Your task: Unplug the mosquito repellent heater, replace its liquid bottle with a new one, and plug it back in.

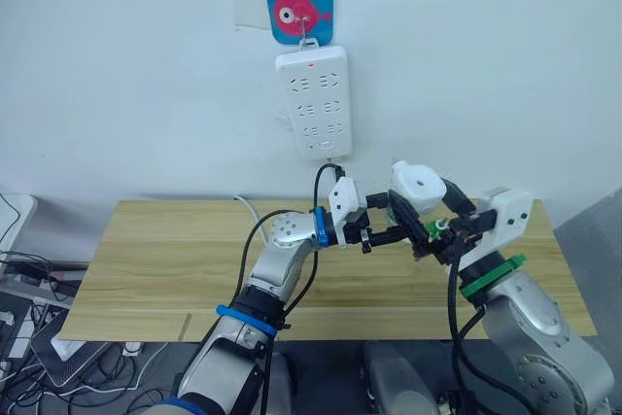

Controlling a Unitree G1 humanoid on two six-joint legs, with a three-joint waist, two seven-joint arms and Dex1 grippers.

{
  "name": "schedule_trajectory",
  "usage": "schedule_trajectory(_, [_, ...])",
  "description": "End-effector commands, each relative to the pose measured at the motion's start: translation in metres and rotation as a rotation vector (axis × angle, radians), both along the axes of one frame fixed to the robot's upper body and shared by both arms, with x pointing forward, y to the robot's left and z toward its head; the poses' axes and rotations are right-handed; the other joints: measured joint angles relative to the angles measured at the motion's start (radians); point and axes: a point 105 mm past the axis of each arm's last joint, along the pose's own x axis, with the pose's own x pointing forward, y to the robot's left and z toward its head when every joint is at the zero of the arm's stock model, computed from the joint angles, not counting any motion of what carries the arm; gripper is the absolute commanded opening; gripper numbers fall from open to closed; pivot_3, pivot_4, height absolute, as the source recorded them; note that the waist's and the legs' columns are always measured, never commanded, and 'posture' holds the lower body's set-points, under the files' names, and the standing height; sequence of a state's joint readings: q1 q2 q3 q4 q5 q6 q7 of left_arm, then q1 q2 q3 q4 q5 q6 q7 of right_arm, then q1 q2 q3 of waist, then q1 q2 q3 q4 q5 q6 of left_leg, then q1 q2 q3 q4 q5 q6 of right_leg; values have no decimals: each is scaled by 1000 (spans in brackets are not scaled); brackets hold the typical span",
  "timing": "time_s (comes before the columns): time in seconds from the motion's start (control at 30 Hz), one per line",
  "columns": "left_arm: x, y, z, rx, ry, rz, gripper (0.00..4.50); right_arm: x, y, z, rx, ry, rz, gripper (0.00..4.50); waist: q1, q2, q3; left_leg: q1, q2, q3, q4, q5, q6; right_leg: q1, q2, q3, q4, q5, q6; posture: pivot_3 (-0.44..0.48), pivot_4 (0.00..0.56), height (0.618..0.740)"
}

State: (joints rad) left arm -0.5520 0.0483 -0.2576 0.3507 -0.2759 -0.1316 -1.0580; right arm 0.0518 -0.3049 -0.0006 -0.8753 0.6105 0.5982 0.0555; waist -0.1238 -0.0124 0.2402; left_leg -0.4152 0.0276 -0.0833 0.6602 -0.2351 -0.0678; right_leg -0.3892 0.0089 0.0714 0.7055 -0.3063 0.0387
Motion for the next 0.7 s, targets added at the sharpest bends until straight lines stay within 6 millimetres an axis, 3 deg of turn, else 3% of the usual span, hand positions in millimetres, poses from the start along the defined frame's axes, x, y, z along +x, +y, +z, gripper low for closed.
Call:
schedule_trajectory(0.03, [-1,-3,13,-23,-40,-13,2324,-5,1,14,18,-41,11,4456,0,0,0,0,0,0,0,0,0,0,0,0,0,0,0,-194,189,740])
schedule_trajectory(0.4, [-1,-3,15,-20,-48,-15,2324,0,-1,17,17,-44,-14,4456,-2,0,0,0,0,0,0,0,0,0,0,0,0,0,0,-186,182,740])
schedule_trajectory(0.5, [-1,-4,15,-21,-48,-18,2324,0,-2,17,19,-44,-19,3898,-2,0,0,0,0,0,0,0,0,0,0,0,0,0,0,-184,180,740])
schedule_trajectory(0.6, [-1,-4,15,-20,-49,-18,2324,0,-3,16,16,-47,-19,2985,-2,0,0,0,0,0,0,0,0,0,0,0,0,0,0,-182,180,740])
schedule_trajectory(0.7, [-1,-4,15,-20,-49,-16,2324,1,-4,16,14,-48,-20,2984,-2,0,0,0,0,0,0,0,0,0,0,0,0,0,0,-180,178,740])
